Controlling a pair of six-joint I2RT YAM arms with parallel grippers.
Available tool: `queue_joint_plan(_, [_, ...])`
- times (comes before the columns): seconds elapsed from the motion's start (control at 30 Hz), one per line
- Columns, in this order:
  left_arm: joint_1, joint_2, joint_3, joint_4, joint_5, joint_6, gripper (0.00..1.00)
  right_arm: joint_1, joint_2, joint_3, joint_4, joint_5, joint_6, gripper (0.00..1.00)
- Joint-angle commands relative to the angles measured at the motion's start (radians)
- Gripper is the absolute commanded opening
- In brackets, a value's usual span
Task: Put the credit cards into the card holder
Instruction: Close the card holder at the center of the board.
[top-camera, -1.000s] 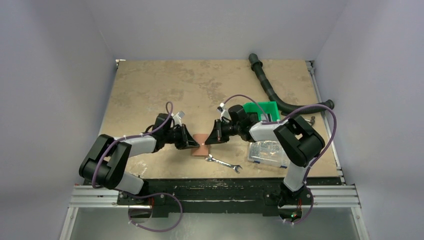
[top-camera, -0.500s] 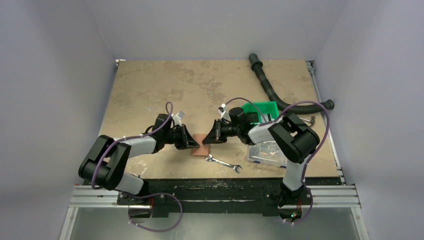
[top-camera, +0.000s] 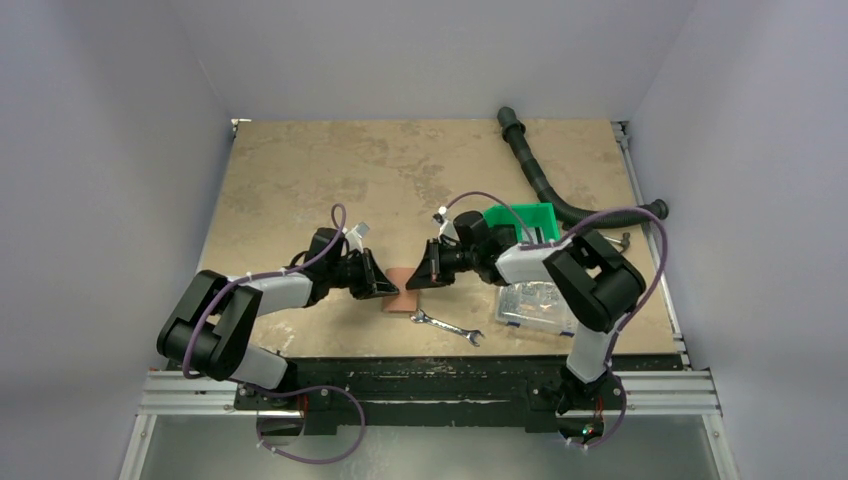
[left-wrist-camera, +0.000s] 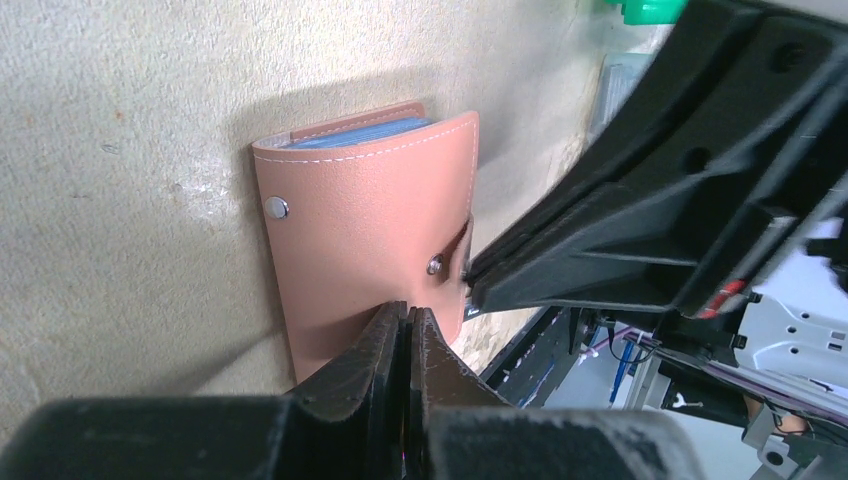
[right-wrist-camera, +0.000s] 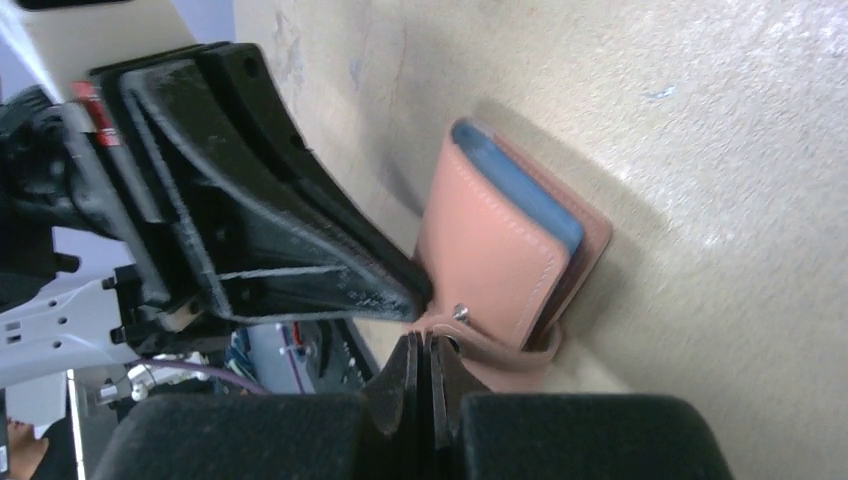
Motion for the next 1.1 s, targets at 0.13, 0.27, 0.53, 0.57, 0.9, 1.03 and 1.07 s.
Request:
queue_joint_plan(0.13, [-0.024, 0.029, -0.032, -0.086, -0.077, 0.036, 0.00, 0.046, -0.242, 0.186, -0.585, 0.335, -0.221, 0.23])
queue_joint_plan(0.27, [-0.024, 0.028, -0.030, -0.099, -0.077, 0.042, 0.00, 0.107, -0.214, 0.268, -0.739, 0.495, -0.162, 0.32])
queue_joint_plan(0.53, [-0.025, 0.023, -0.023, -0.113, -0.083, 0.061, 0.00, 0.166, -0.195, 0.335, -0.811, 0.647, -0.169, 0.43])
queue_joint_plan(0.57, [-0.026, 0.024, -0.022, -0.113, -0.085, 0.063, 0.00, 0.168, -0.194, 0.340, -0.815, 0.649, -0.175, 0.43])
queue_joint_plan(0.9, [-0.026, 0.021, -0.029, -0.105, -0.083, 0.061, 0.00, 0.177, -0.159, 0.343, -0.791, 0.599, -0.203, 0.41])
queue_joint_plan(1.03, [-0.026, 0.020, -0.029, -0.111, -0.085, 0.064, 0.00, 0.181, -0.146, 0.345, -0.791, 0.586, -0.206, 0.41])
queue_joint_plan(1.07, [-0.026, 0.020, -0.029, -0.113, -0.086, 0.064, 0.00, 0.183, -0.145, 0.342, -0.789, 0.583, -0.208, 0.40])
